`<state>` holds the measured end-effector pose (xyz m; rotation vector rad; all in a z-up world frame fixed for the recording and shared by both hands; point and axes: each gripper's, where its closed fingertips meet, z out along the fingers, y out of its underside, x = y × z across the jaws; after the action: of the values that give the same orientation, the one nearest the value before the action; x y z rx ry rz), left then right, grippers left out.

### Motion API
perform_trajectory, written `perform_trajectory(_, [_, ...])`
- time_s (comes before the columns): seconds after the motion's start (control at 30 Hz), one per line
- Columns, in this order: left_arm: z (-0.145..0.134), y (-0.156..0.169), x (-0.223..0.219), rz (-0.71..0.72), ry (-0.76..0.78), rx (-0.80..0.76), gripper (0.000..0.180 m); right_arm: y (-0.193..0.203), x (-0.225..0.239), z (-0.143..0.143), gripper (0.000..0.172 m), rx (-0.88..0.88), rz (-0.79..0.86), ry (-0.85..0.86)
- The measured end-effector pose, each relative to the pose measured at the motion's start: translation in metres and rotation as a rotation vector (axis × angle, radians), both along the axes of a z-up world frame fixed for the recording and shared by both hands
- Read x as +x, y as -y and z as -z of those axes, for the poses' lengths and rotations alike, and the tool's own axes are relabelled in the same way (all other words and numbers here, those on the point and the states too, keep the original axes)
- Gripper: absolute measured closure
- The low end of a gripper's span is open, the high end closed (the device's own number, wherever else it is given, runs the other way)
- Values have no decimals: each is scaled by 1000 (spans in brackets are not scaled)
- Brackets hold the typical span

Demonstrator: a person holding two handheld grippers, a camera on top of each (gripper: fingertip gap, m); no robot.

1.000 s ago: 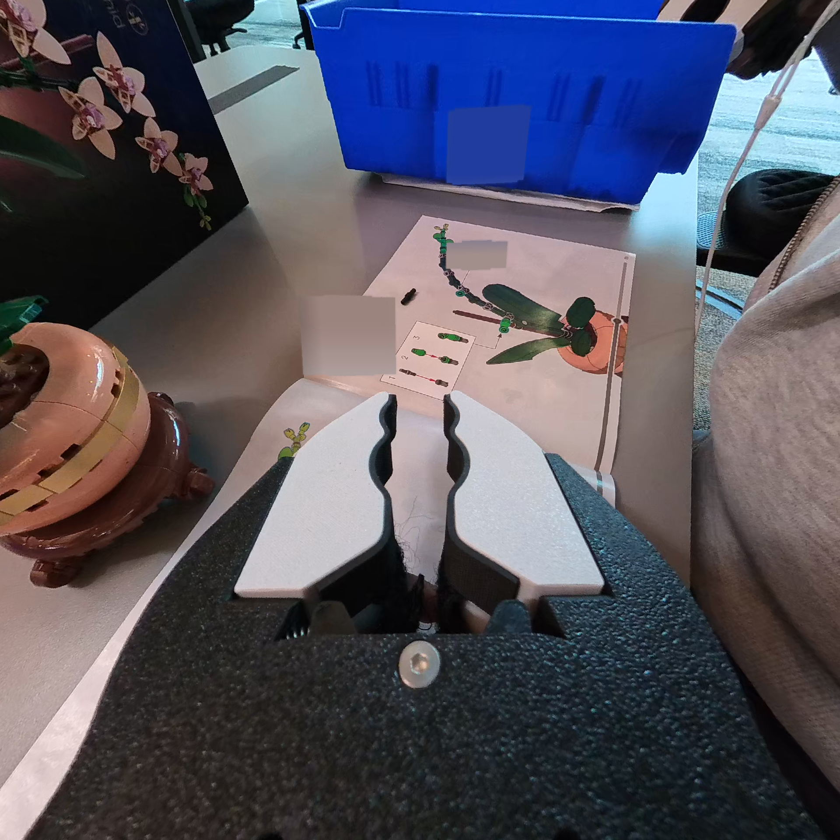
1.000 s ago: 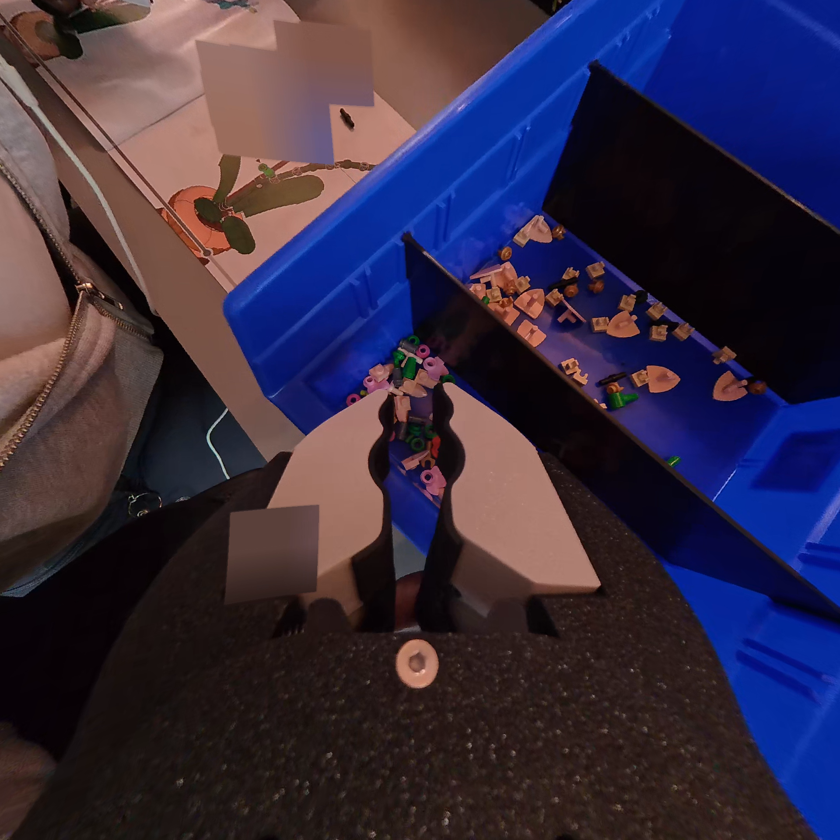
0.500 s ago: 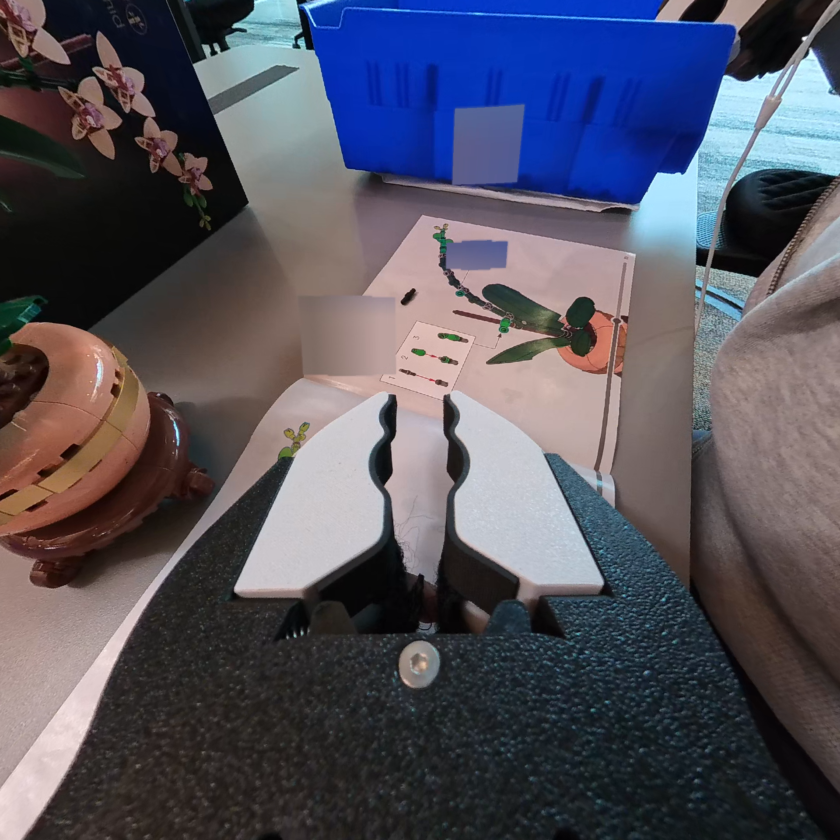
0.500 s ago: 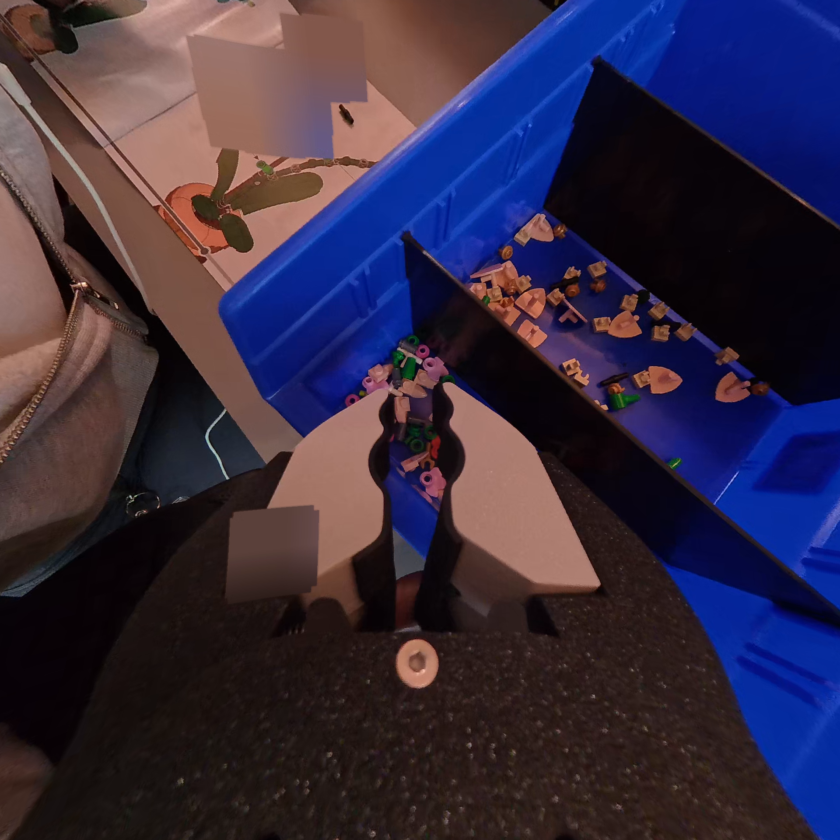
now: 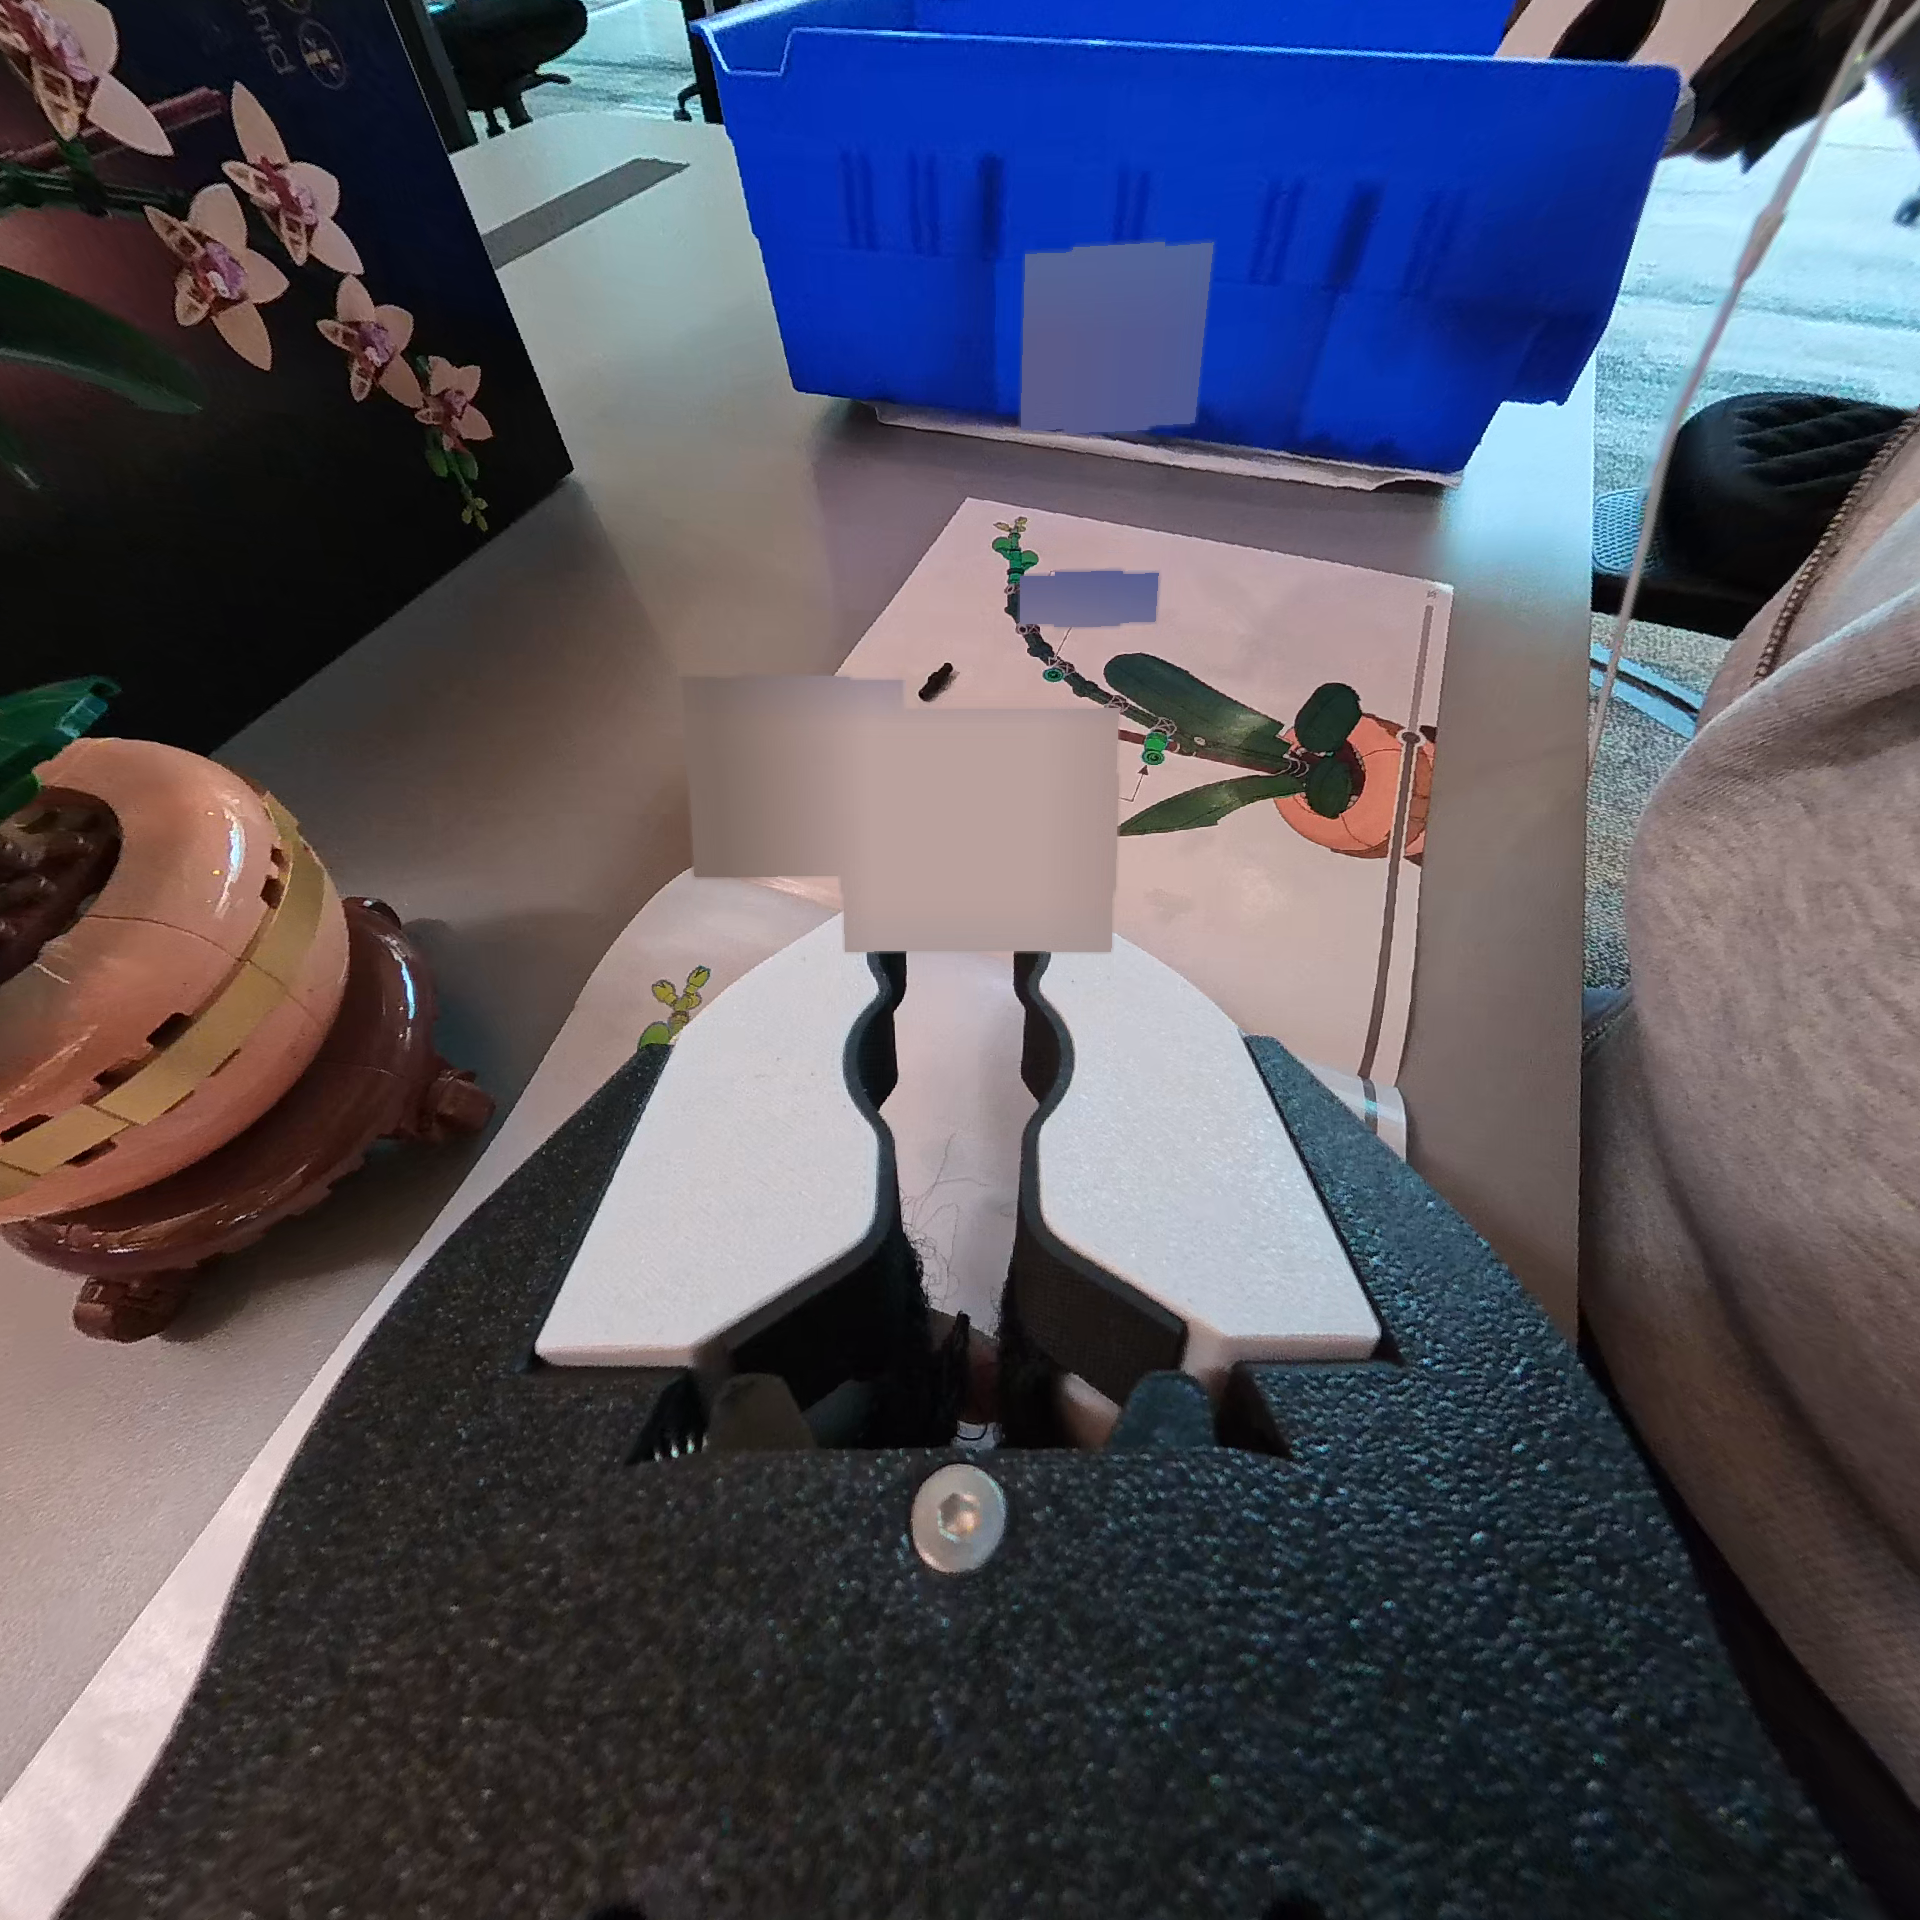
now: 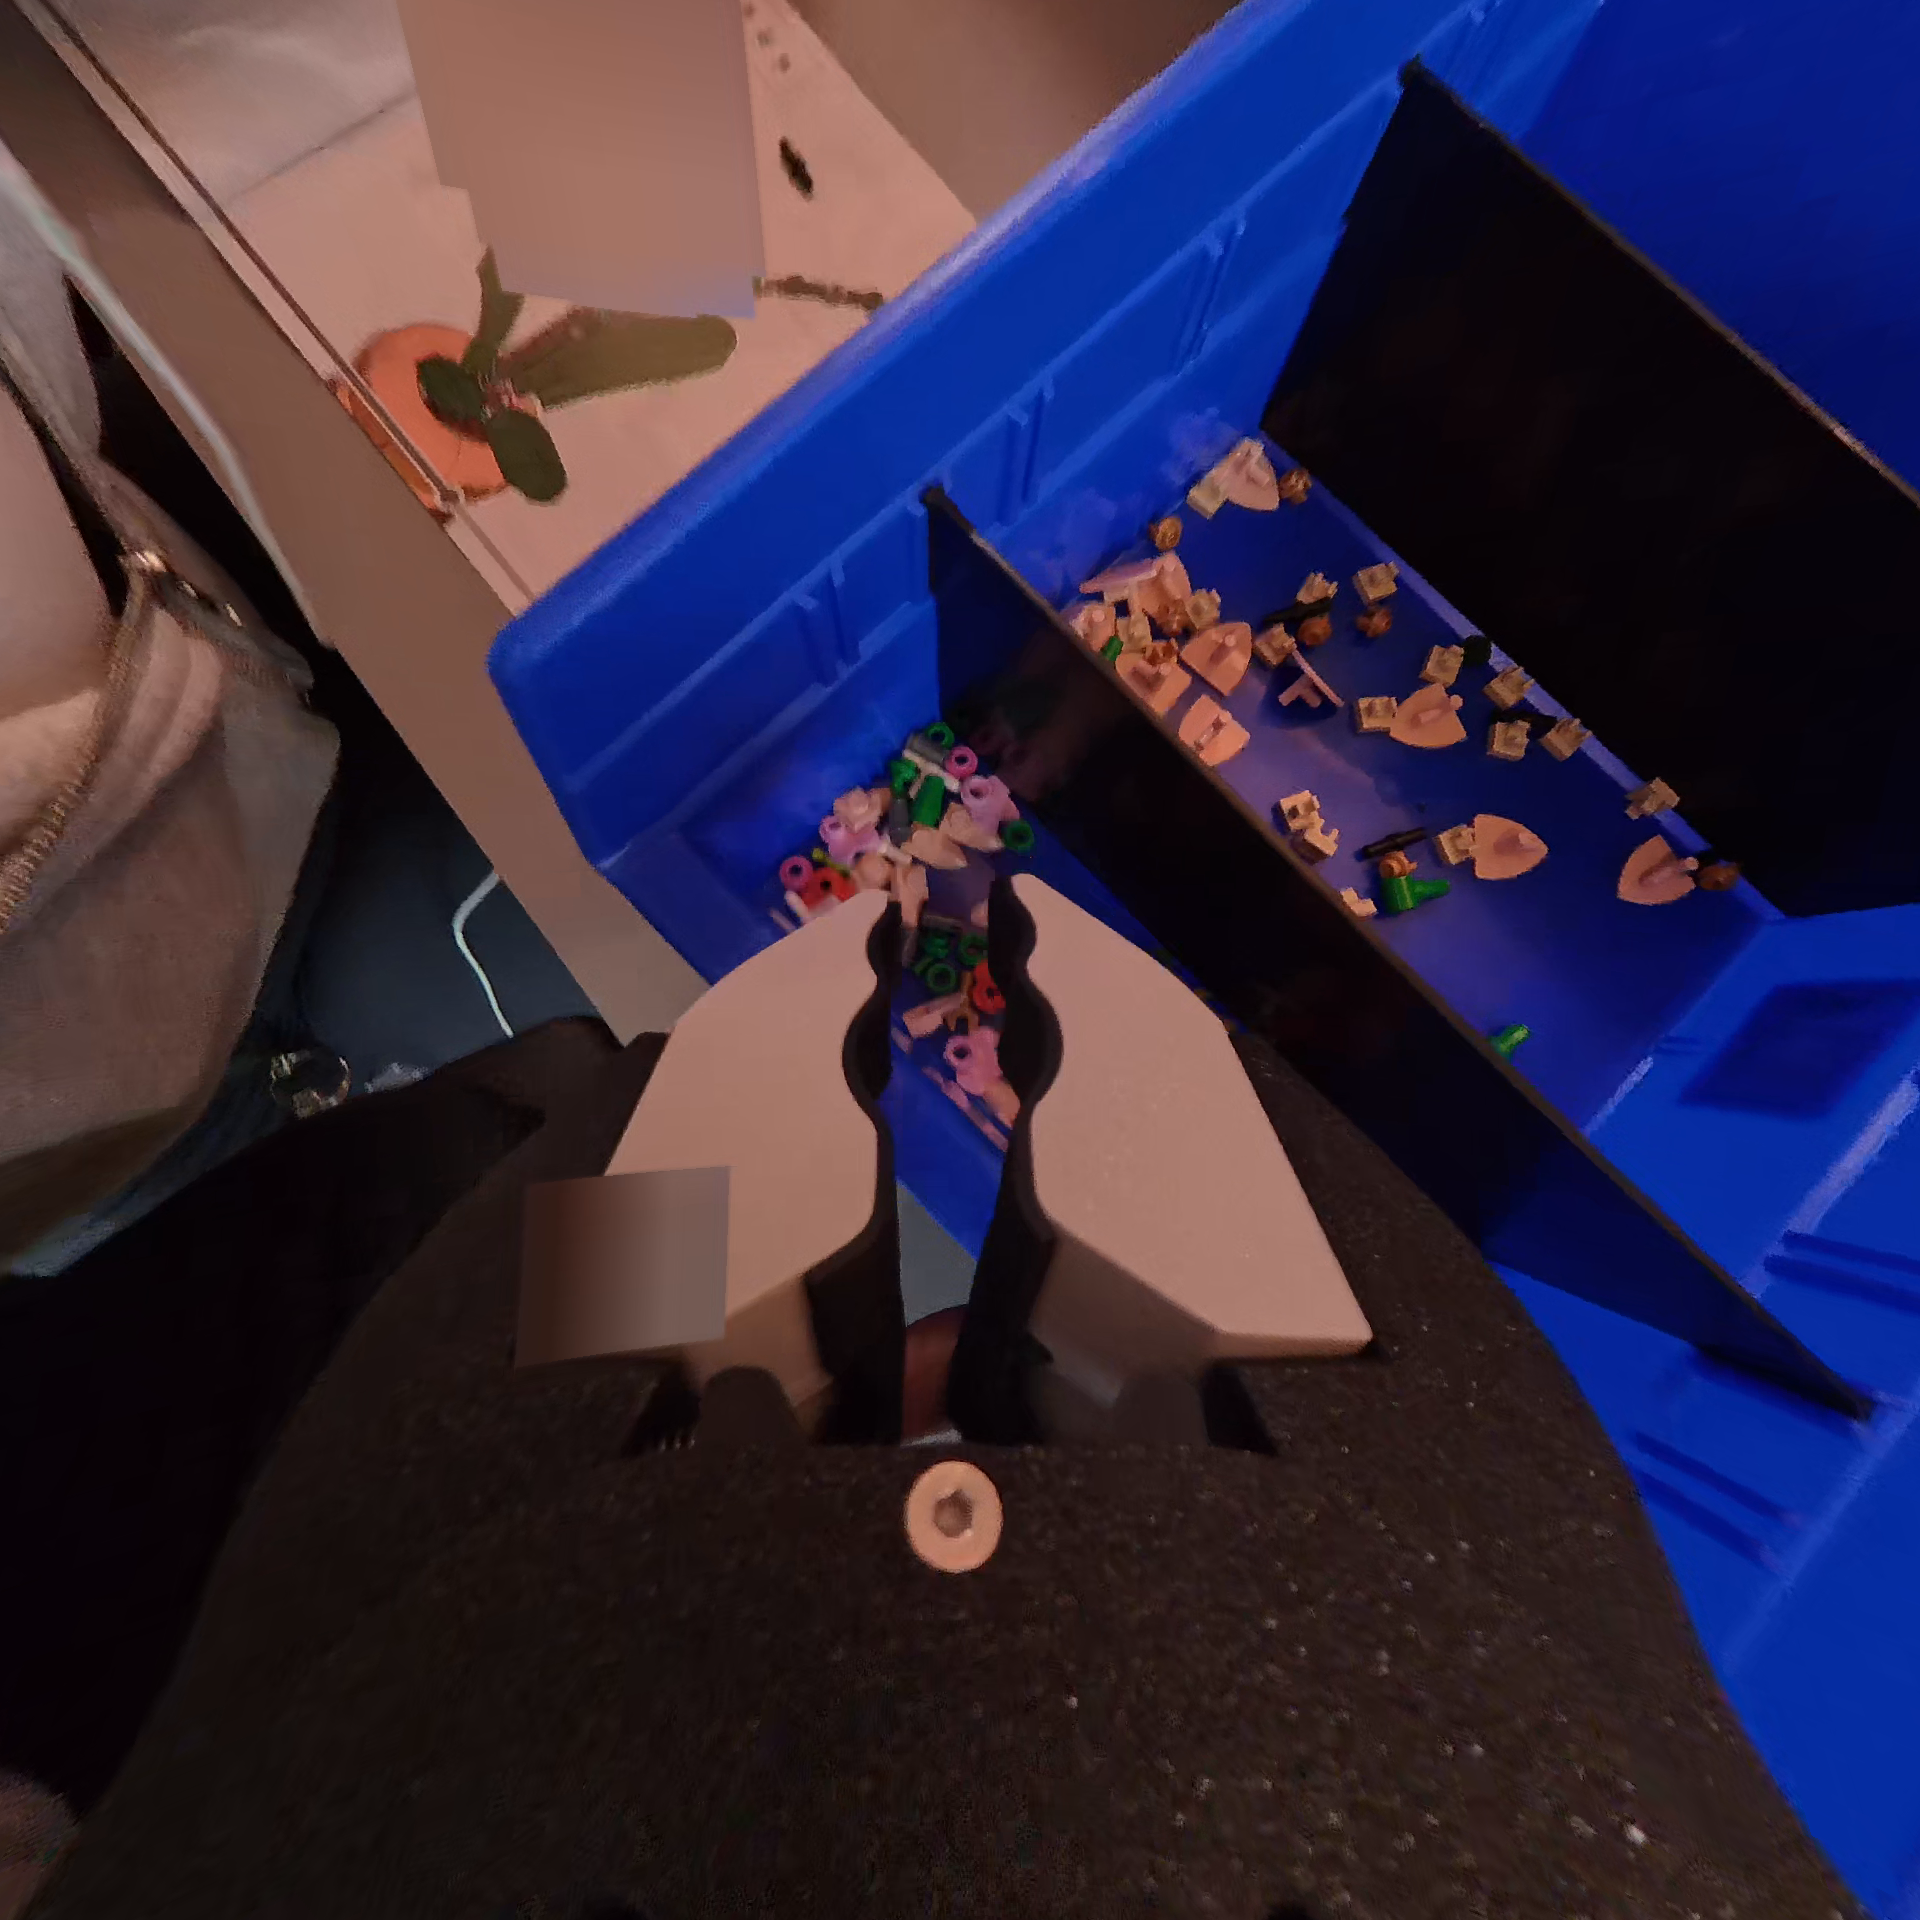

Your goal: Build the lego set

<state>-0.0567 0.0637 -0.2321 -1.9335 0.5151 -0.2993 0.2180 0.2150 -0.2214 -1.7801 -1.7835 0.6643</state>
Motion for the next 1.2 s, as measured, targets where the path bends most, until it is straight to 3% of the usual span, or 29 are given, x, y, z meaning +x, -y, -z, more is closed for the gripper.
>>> perform_trajectory(0.3, [3, -1, 0, -1, -6, -21, 161, -8, 1, 7, 161, 44, -85, 131])
perform_trajectory(0.6, [2, -2, -2, -18, -8, -14, 161, 2, -4, 25, 165, 22, -398, 282])
perform_trajectory(0.83, [1, -2, -3, -31, -9, -5, 161, 7, -7, 31, 167, -12, -505, 325])
perform_trajectory(1.1, [2, -3, -4, -40, -13, -12, 161, 3, -8, 27, 167, 80, -518, 357])
perform_trajectory(1.2, [1, -4, -5, -50, -19, 3, 162, -12, -3, 16, 172, 88, -330, 320])
